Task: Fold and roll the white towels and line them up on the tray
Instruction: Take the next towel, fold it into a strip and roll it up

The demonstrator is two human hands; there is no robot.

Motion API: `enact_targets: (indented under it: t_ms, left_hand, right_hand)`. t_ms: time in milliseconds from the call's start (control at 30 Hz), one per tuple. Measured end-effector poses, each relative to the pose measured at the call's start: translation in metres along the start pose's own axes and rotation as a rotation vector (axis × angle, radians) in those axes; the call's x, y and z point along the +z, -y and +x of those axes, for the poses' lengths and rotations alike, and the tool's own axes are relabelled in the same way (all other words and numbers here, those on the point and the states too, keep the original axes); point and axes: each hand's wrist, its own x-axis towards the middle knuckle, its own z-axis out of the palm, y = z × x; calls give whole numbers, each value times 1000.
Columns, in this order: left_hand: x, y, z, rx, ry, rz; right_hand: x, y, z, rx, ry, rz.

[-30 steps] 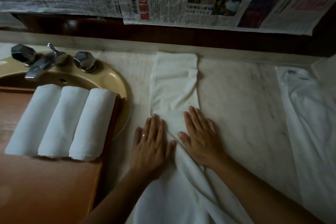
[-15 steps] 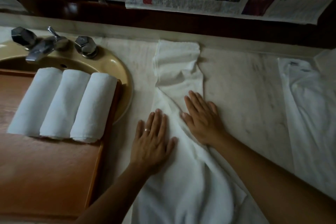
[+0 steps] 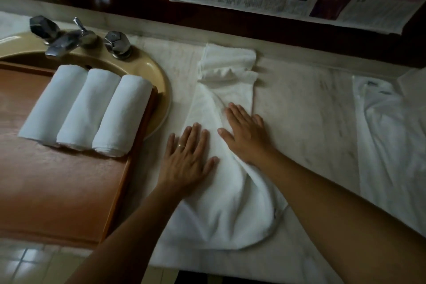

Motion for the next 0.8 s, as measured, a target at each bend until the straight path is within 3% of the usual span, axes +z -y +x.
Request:
enact_targets:
  t_ms: [100,200,267,333,467,633,800]
  left_hand:
    - [-12,-7,1,-80,35,-32]
    - [-18,-44,-34,-170,-183,-178]
    - [-13,-84,-60,-51,-400,-204]
    - [-1,-125,-77,136,-481,-210]
    - [21,-180,-86,284,-366,-72]
    - [27,-202,-80,156,-177,52]
    - [7,-213,-69,37,-108,72]
  right_hand:
    - [-18,4,16,17,118,76]
    - [-34,4,12,0,152,215]
    - [-40,1,1,-42,30,275]
    - [-47,0,-9,-29,17,358]
    - [-49,-3,-21,17,213,356]
    - [-43,-2,-26,18,220,303]
    - [-43,0,-26,28,282,277]
